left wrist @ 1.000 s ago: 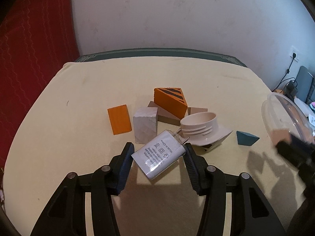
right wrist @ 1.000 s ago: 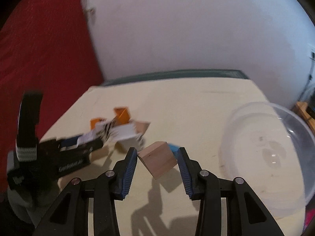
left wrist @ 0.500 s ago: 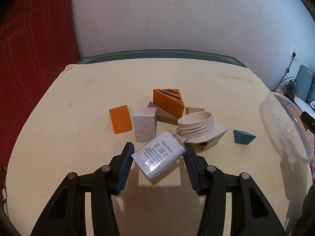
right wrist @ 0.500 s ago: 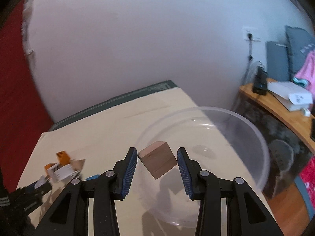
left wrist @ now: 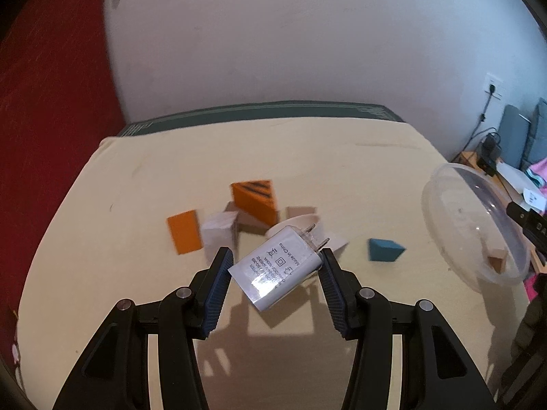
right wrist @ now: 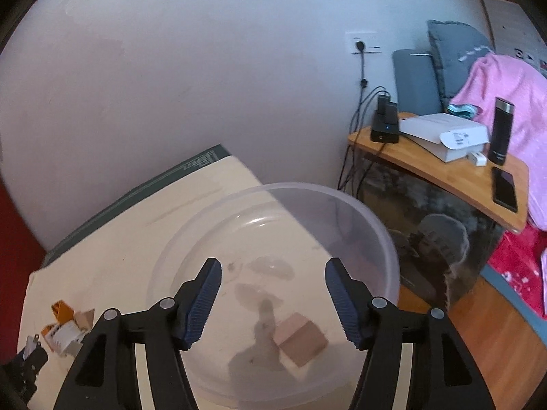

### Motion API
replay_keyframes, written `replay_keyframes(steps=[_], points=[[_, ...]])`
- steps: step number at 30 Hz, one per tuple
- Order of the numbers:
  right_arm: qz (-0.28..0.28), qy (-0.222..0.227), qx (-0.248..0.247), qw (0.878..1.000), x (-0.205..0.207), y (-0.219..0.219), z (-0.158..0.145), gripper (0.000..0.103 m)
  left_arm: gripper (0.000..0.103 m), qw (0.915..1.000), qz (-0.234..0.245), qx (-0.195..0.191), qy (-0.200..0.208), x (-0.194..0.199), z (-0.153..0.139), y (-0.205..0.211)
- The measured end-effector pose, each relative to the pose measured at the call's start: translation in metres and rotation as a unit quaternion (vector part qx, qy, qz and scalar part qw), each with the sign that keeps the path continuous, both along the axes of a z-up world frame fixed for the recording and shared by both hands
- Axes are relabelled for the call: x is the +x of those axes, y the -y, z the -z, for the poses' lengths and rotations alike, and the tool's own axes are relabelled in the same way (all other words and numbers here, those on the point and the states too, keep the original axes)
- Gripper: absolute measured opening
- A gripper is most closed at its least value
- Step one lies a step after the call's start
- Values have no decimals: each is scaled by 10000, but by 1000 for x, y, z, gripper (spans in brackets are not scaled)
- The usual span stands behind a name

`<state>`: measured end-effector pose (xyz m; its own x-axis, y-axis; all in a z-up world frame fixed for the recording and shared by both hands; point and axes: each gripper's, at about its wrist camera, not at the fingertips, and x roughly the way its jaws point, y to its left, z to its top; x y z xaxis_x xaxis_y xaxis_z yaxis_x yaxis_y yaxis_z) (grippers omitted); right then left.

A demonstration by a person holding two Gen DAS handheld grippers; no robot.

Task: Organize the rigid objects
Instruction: 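Lift the charger with the left gripper while the right gripper carries the block to the bowl, then lower the charger into the clear bowl and open the left gripper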

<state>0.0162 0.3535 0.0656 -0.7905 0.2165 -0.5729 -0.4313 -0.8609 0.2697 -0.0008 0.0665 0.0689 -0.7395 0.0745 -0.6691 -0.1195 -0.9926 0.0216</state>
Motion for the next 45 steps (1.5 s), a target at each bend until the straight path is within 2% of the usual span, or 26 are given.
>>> replay_keyframes(steps=[10,20,24,35,37,38,39,40,45], points=[[506,-166,-277,9982,11,-20,-2,71,52,9973,726,109,42,-3,-16,-48],[828,-258,-389,9955,16,-31,-3,72,53,9843,1729,289,207,-8,-19,-117],[870,-276,-445,9948,17,-34,-3,72,53,9800,1960,271,233,-10,-17,-138],[1033,-362,-504,9927,20,-39,-3,72,53,9675,2385,566,621,-25,-5,-174],[1043,-355,-499,9927,20,-39,-3,72,55,9646,2437,682,739,-27,-2,-176],[1038,-349,-493,9928,20,-39,-3,72,59,9637,2451,730,770,-28,-1,-176],[1037,-346,-491,9928,19,-39,-3,72,66,9635,2447,755,773,-28,-1,-176],[1048,-352,-493,9926,20,-39,-3,74,68,9640,2431,781,747,-28,-2,-174],[1020,-440,-415,9929,21,-36,-5,78,69,9712,2184,750,590,-31,-5,-160]])
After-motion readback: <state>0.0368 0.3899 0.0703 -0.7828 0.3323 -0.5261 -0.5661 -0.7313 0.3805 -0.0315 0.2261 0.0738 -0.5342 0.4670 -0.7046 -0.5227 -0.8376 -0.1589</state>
